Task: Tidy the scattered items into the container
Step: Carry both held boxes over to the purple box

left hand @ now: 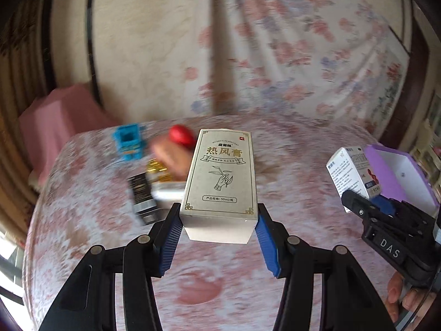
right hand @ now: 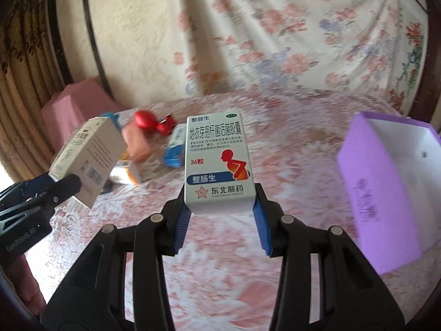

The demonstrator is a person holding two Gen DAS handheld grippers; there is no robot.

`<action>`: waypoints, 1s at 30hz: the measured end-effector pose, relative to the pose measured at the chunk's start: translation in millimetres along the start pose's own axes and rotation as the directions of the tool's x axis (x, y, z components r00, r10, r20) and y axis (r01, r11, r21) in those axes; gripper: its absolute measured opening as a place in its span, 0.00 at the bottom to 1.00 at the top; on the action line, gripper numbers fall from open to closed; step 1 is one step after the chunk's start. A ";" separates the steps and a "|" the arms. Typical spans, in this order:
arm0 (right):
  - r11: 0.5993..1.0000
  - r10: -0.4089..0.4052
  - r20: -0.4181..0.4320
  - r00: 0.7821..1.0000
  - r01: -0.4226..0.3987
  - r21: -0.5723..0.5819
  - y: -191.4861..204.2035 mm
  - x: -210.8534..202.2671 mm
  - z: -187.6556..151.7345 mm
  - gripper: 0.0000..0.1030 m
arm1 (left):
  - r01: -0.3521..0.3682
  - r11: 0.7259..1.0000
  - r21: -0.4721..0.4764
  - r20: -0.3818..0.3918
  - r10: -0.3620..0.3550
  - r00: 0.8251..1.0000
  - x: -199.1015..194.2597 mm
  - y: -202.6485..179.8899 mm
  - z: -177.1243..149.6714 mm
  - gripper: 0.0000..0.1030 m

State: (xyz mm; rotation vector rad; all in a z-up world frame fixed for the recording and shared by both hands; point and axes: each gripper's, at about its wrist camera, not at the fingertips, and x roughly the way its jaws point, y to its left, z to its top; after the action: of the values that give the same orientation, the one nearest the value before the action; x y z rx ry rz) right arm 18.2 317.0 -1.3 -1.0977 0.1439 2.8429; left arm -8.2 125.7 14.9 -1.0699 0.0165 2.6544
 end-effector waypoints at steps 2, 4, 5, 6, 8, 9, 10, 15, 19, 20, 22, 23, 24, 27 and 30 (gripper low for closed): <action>1.000 -0.024 0.008 1.000 0.023 0.016 -17.7 -9.2 0.7 0.44 | 0.021 1.000 0.020 0.003 -0.021 1.000 1.1 -20.2 5.2 0.51; 0.998 -0.043 0.013 0.999 0.042 0.035 -36.7 -16.8 1.0 0.44 | 0.041 0.998 0.040 0.005 -0.042 0.999 2.6 -40.5 9.9 0.51; 0.998 -0.050 0.015 0.999 0.050 0.044 -45.8 -19.4 1.1 0.44 | 0.051 0.997 0.051 0.005 -0.051 0.999 3.5 -50.8 11.8 0.51; 0.997 -0.058 0.016 0.998 0.057 0.053 -54.9 -22.0 1.2 0.44 | 0.060 0.996 0.061 0.005 -0.060 0.998 4.5 -61.1 13.7 0.51; 0.995 -0.072 0.018 0.997 0.071 0.068 -71.6 -26.7 1.2 0.44 | 0.075 0.994 0.081 0.004 -0.075 0.997 6.6 -80.7 16.9 0.51; 0.994 -0.084 0.020 0.996 0.082 0.076 -81.8 -29.4 1.1 0.44 | 0.082 0.992 0.091 0.003 -0.083 0.997 7.6 -90.4 18.5 0.51; 0.993 -0.092 0.022 0.996 0.090 0.081 -89.7 -31.4 1.4 0.44 | 0.088 0.991 0.099 0.001 -0.089 0.996 8.5 -97.9 19.1 0.51; 0.983 -0.152 0.028 0.988 0.148 0.112 -131.2 -40.3 4.1 0.44 | 0.116 0.984 0.138 -0.007 -0.116 0.993 12.6 -132.6 20.5 0.51; 0.978 -0.170 0.012 0.985 0.167 0.125 -152.2 -45.1 0.8 0.44 | 0.138 0.976 0.170 -0.015 -0.138 0.990 15.9 -160.3 21.7 0.51; 0.977 -0.179 0.005 0.984 0.177 0.123 -156.8 -45.7 -0.4 0.44 | 0.144 0.974 0.177 -0.017 -0.143 0.990 16.7 -167.3 22.0 0.51; 0.974 -0.194 -0.008 0.981 0.194 0.119 -166.3 -46.1 -3.0 0.44 | 0.154 0.970 0.188 -0.021 -0.152 0.988 18.5 -178.2 22.5 0.51; 0.972 -0.200 -0.014 0.980 0.201 0.120 -171.2 -45.9 -4.2 0.44 | 0.161 0.968 0.191 -0.025 -0.160 0.987 19.8 -183.6 22.7 0.51; 0.971 -0.205 -0.016 0.979 0.205 0.123 -175.8 -45.8 -5.0 0.44 | 0.167 0.966 0.195 -0.025 -0.166 0.986 20.0 -188.6 22.7 0.51; 0.965 -0.217 -0.021 0.976 0.218 0.144 -192.0 -46.1 -6.2 0.44 | 0.186 0.959 0.214 -0.026 -0.185 0.982 19.5 -203.4 25.0 0.51; 0.962 -0.224 -0.027 0.974 0.225 0.154 -203.8 -43.3 -4.1 0.44 | 0.201 0.952 0.231 -0.021 -0.201 0.979 19.0 -219.4 29.2 0.51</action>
State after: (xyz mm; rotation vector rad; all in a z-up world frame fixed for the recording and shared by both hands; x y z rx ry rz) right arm 76.9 516.4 13.6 -1.0248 0.2231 2.5778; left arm 16.0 344.6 43.6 -0.9382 0.2020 2.4010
